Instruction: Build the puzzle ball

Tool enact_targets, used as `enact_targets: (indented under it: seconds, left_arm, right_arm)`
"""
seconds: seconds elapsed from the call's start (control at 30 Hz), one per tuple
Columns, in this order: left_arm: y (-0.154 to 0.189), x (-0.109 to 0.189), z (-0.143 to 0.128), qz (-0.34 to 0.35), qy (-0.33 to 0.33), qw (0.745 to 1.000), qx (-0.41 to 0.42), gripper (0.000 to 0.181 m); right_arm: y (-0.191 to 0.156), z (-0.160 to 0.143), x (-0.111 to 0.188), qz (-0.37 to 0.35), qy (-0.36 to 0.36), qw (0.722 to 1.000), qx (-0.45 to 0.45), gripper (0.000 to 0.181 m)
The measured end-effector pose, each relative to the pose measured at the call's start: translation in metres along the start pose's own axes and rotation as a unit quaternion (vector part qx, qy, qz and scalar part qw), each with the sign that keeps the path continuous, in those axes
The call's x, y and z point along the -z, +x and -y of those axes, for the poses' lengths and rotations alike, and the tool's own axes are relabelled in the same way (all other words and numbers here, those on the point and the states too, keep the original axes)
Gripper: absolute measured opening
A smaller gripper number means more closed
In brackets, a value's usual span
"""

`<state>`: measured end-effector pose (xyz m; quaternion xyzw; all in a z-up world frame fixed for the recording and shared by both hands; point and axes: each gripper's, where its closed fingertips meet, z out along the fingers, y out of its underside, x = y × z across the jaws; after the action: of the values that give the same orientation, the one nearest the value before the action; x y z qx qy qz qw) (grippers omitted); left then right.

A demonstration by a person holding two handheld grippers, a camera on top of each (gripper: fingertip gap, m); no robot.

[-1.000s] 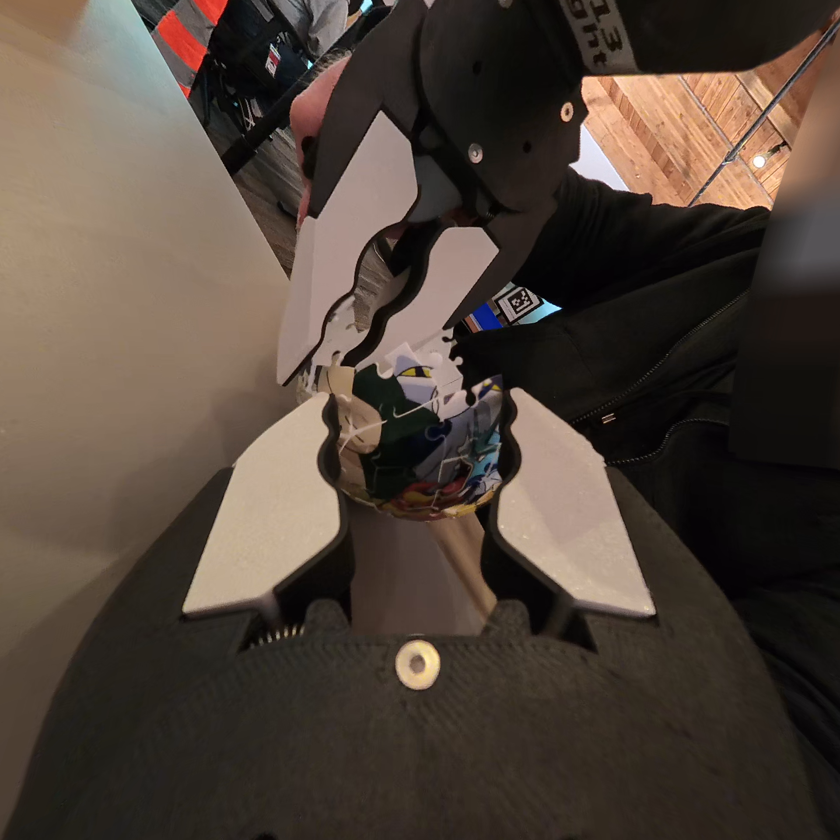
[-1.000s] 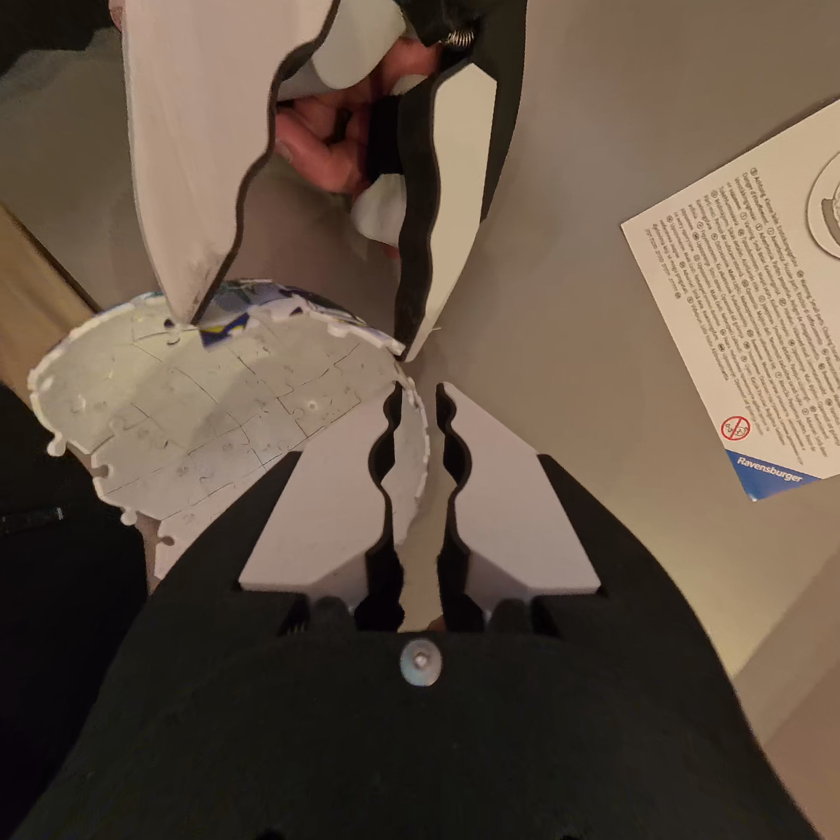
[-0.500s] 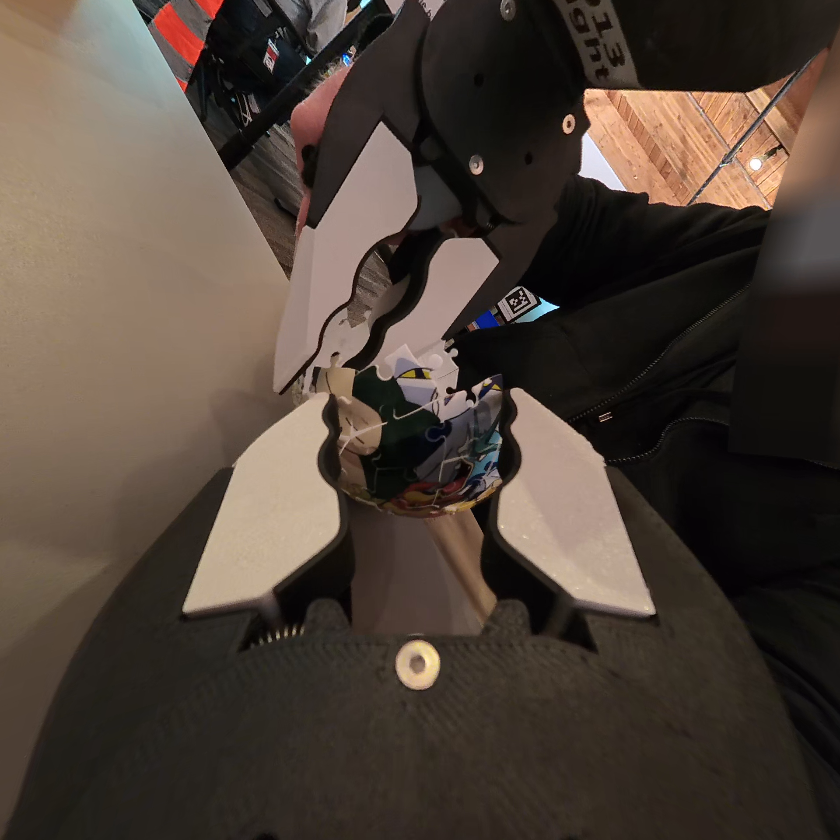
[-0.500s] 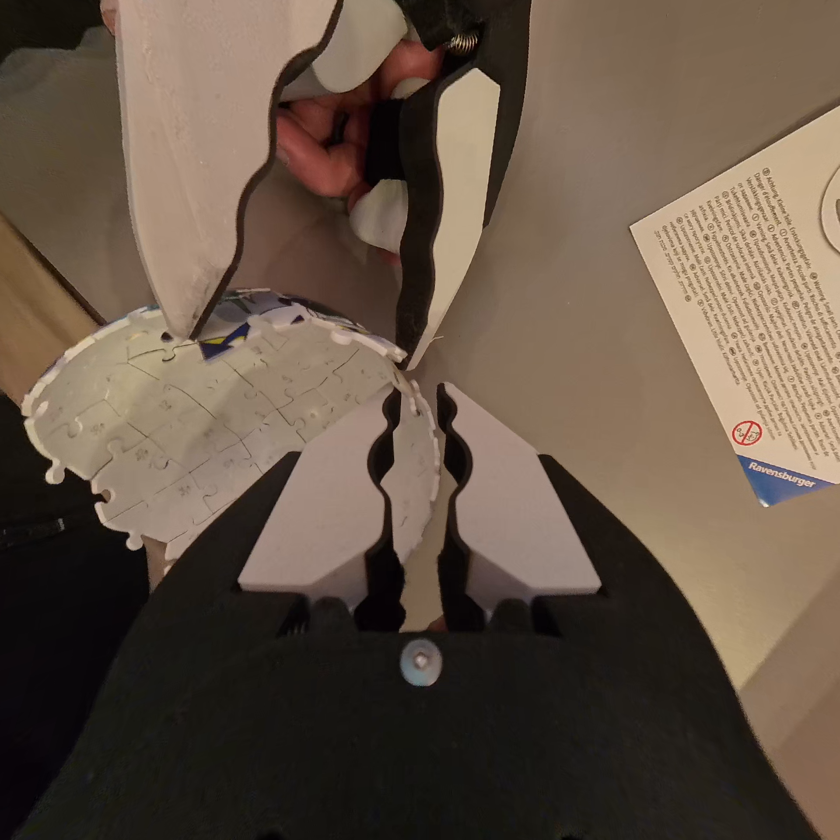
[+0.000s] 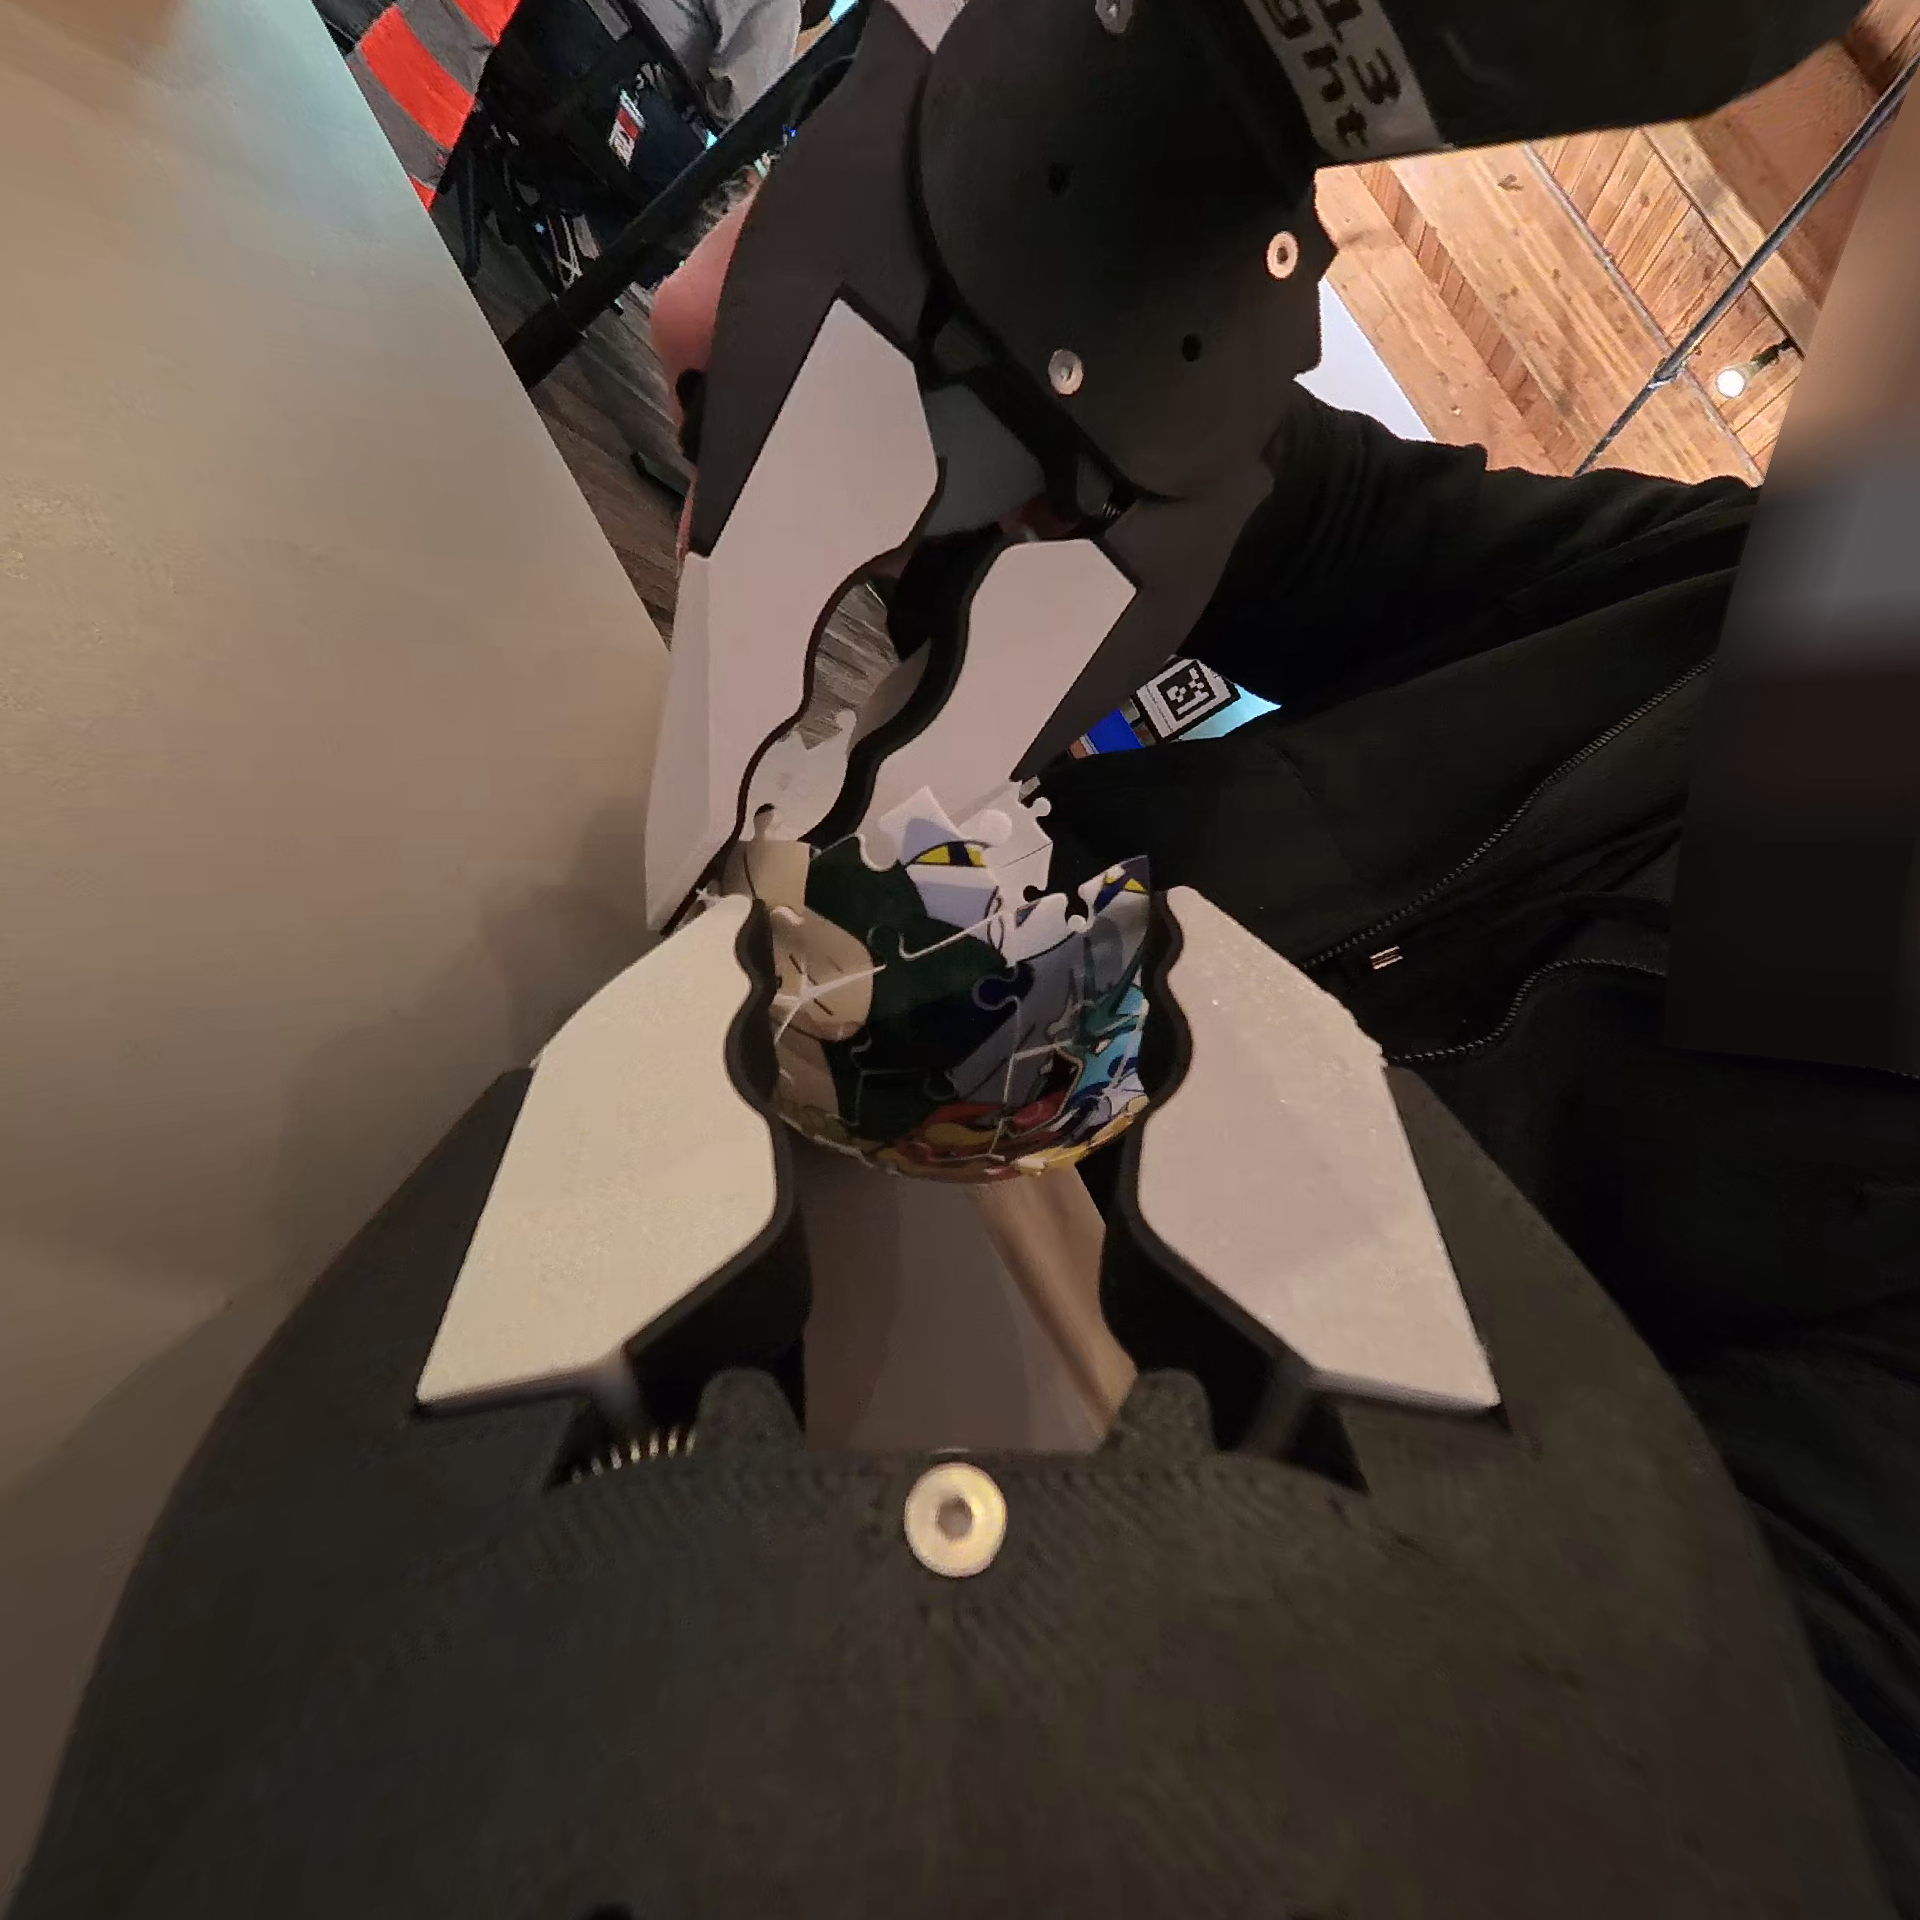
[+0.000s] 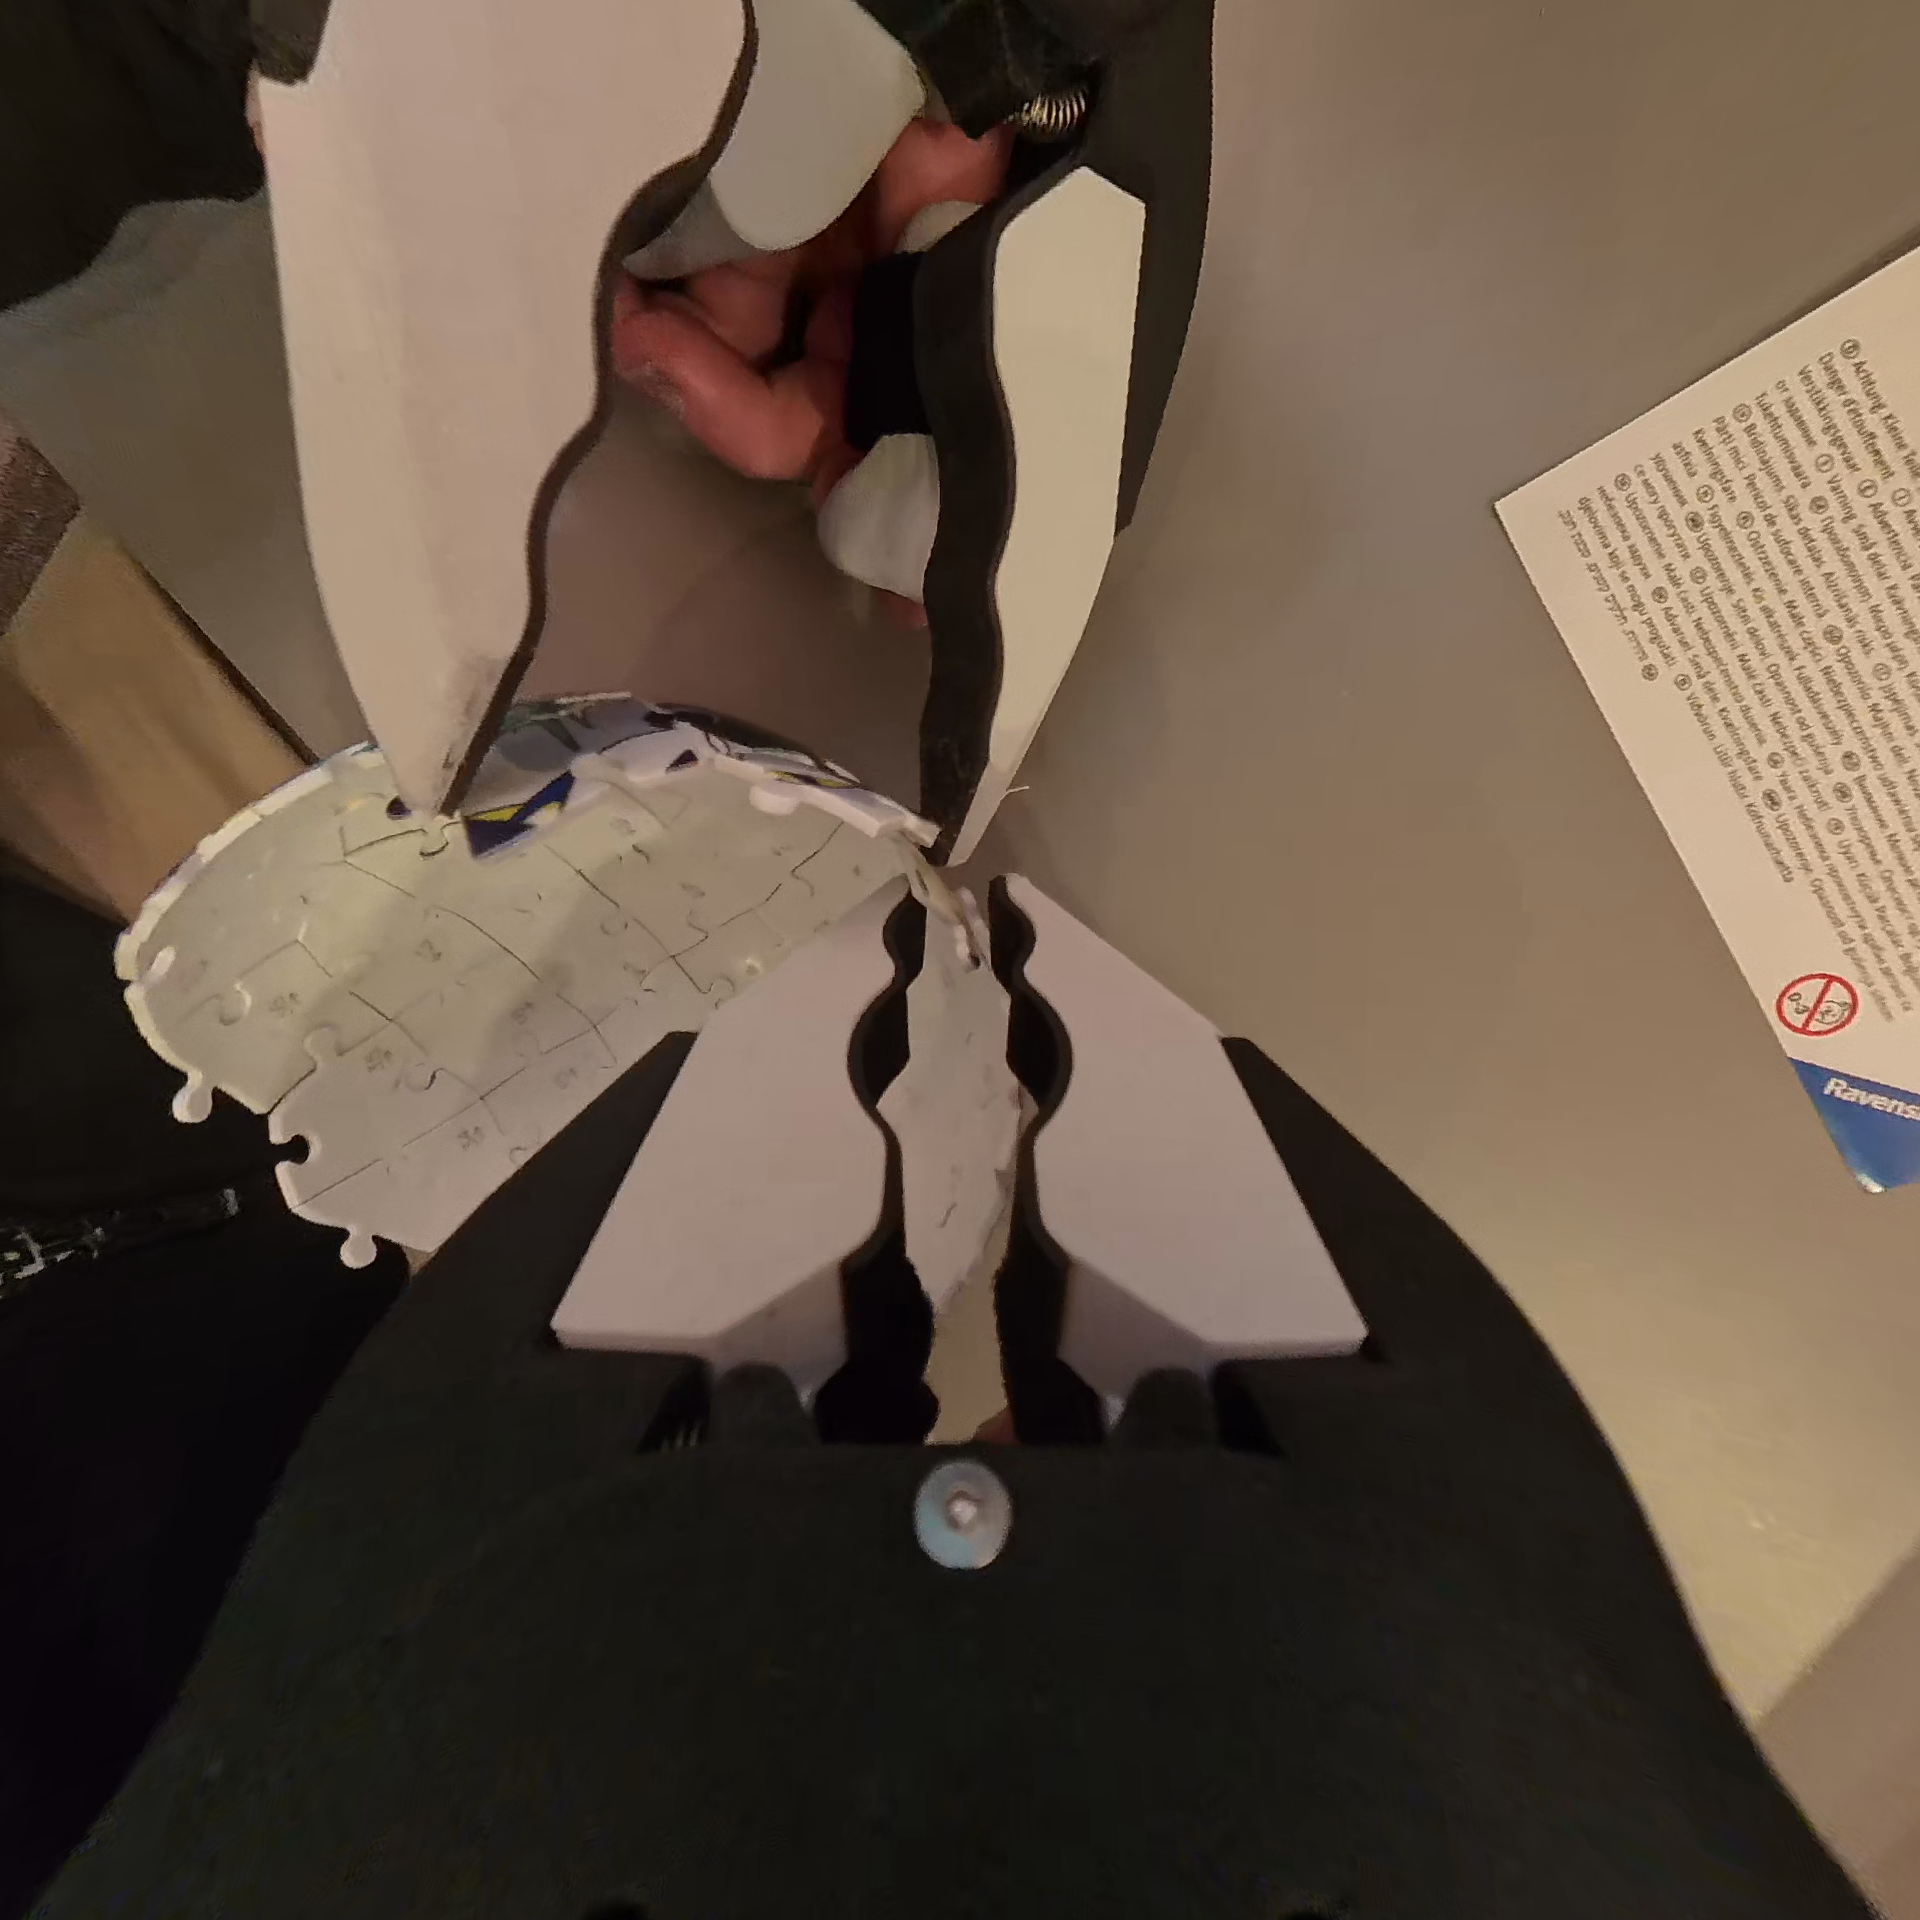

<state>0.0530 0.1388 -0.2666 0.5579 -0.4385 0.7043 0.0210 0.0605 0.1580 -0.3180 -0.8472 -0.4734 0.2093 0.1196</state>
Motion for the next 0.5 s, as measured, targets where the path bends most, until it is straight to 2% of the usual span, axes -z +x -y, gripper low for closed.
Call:
enact_targets:
  seconds: [0.5]
  left_arm:
    - [-0.0002, 0.0004, -0.0008, 0.007, -0.002, 1.0, -0.006, 0.068]
  right_arm:
    - [-0.0016, 0.0012, -0.0016, 0.024, 0.0, 0.999, -0.021, 0.009]
